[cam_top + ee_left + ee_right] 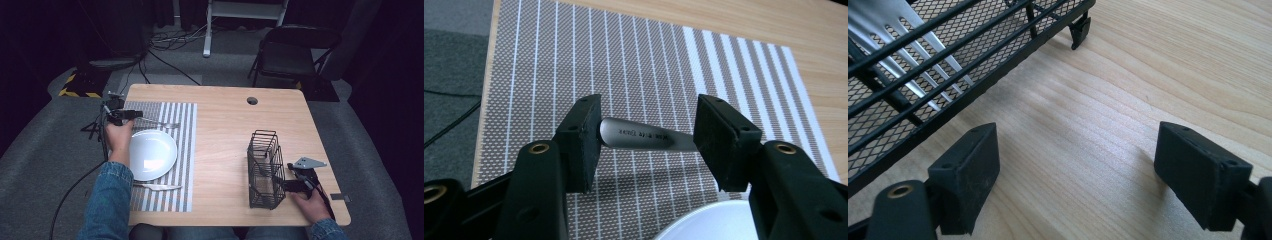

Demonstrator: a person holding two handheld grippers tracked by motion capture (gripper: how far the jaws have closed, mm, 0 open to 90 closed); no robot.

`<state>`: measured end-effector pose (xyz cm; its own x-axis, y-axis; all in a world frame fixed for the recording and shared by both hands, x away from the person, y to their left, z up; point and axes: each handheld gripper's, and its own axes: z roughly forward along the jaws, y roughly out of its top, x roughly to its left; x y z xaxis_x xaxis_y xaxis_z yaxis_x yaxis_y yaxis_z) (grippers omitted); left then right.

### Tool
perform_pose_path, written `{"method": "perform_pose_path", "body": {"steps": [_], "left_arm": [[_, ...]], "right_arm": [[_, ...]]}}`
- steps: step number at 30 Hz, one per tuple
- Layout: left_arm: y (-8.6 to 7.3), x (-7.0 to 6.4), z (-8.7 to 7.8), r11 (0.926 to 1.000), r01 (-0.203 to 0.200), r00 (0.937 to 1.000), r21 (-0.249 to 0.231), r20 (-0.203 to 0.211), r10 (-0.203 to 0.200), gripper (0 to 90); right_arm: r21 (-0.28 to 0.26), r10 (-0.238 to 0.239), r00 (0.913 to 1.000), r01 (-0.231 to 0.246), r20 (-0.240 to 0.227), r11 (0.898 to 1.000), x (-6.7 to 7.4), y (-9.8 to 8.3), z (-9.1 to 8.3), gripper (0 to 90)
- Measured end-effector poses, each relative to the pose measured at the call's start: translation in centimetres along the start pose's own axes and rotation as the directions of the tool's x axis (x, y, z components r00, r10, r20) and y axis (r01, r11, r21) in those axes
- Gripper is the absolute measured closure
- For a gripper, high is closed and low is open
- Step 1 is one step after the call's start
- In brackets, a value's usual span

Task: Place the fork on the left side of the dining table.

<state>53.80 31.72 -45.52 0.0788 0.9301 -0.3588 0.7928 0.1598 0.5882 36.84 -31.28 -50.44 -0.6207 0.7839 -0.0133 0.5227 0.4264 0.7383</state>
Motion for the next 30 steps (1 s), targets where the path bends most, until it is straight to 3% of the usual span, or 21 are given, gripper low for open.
{"method": "perform_pose_path", "body": {"steps": [3,5,8,10,17,20,26,27,28,30], "left_arm": [[0.0,0.3,0.0,0.9999,-0.010,0.9999,0.006,-0.012,0.011,47.8],[0.1,0.4,-0.2,1.0000,-0.005,0.9989,0.005,-0.046,0.006,47.3],[0.3,0.5,-0.5,1.0000,-0.005,0.9991,-0.008,-0.042,0.005,47.0],[0.4,0.0,-0.9,0.9992,-0.039,0.9974,-0.005,-0.061,0.039,47.0],[0.5,-2.6,-3.0,0.9927,-0.109,0.9934,-0.053,-0.043,0.106,47.0],[0.5,-3.8,-4.2,0.9854,-0.154,0.9875,-0.072,-0.044,0.152,47.0],[0.3,-5.7,-6.6,0.9728,-0.203,0.9792,-0.111,-0.024,0.202,46.9],[0.3,-6.4,-7.7,0.9698,-0.211,0.9770,-0.123,0.003,0.213,46.8],[0.3,-6.4,-7.7,0.9698,-0.211,0.9770,-0.123,0.003,0.213,46.7],[0.2,-7.7,-9.1,0.9632,-0.236,0.9700,-0.128,0.027,0.242,46.6]], "right_arm": [[0.000,0.000,1.0000,0.000,0.000,1.000,0.0,0.0,0.0,18.3],[0.000,0.000,1.0000,0.000,0.000,1.000,0.0,0.0,0.0,18.3],[0.000,0.000,1.0000,0.000,0.001,1.000,0.0,0.0,0.0,18.2],[0.000,0.000,1.0000,0.000,0.000,1.000,0.0,0.0,0.0,18.3],[0.000,0.001,1.0000,-0.001,0.000,1.000,0.0,0.0,0.0,18.2],[0.000,0.001,1.0000,-0.001,0.000,1.000,0.0,0.0,0.0,18.3],[0.000,0.001,1.0000,-0.001,0.000,1.000,0.0,0.0,0.0,18.2],[0.000,0.001,1.0000,-0.001,0.000,1.000,0.0,0.0,0.0,18.3],[0.000,0.001,1.0000,-0.001,0.000,1.000,0.0,0.0,0.0,18.3],[0.000,0.001,1.0000,-0.001,0.000,1.000,0.0,0.0,0.0,18.2]]}}
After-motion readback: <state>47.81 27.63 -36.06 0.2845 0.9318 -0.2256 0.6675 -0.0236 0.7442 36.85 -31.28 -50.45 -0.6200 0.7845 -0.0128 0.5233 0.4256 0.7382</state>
